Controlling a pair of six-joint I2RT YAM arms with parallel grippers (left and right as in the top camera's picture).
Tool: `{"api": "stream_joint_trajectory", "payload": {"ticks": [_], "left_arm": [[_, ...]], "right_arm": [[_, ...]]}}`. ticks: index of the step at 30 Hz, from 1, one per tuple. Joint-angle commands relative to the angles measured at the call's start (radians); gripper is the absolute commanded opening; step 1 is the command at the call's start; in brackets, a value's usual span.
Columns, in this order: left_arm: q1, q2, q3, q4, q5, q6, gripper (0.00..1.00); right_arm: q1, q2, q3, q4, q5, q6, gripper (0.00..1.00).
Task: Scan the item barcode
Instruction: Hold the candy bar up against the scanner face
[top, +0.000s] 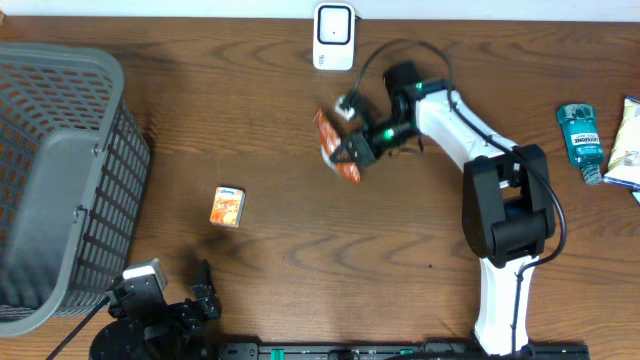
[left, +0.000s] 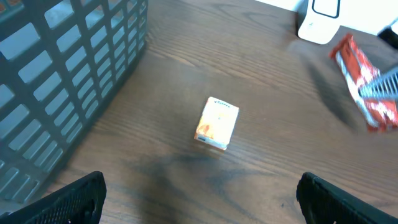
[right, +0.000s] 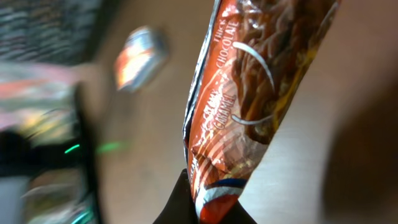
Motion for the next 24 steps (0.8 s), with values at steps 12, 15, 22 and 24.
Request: {"api": "stream_joint_trajectory", "payload": {"ticks": [12, 15, 22, 24], "left_arm": [[0.005, -0.001, -0.002, 0.001, 0.009, -0.006, 0.98], [0.005, -0.001, -0.002, 0.001, 0.009, -0.006, 0.98], [0.005, -0.001, -0.002, 0.001, 0.009, -0.006, 0.98], [0.005, -0.001, -0.002, 0.001, 0.009, -0.006, 0.98]], "right_arm": [[0.031, 0.004, 0.24, 0.33, 0.603, 0.274, 0.01], [0.031, 0.024, 0.257, 0.425, 0.629, 0.283, 0.01], [0.047, 0.221, 0.501, 0.488, 0.721, 0.282, 0.01], [0.047, 0.296, 0.613, 0.483, 0.726, 0.282, 0.01]]}}
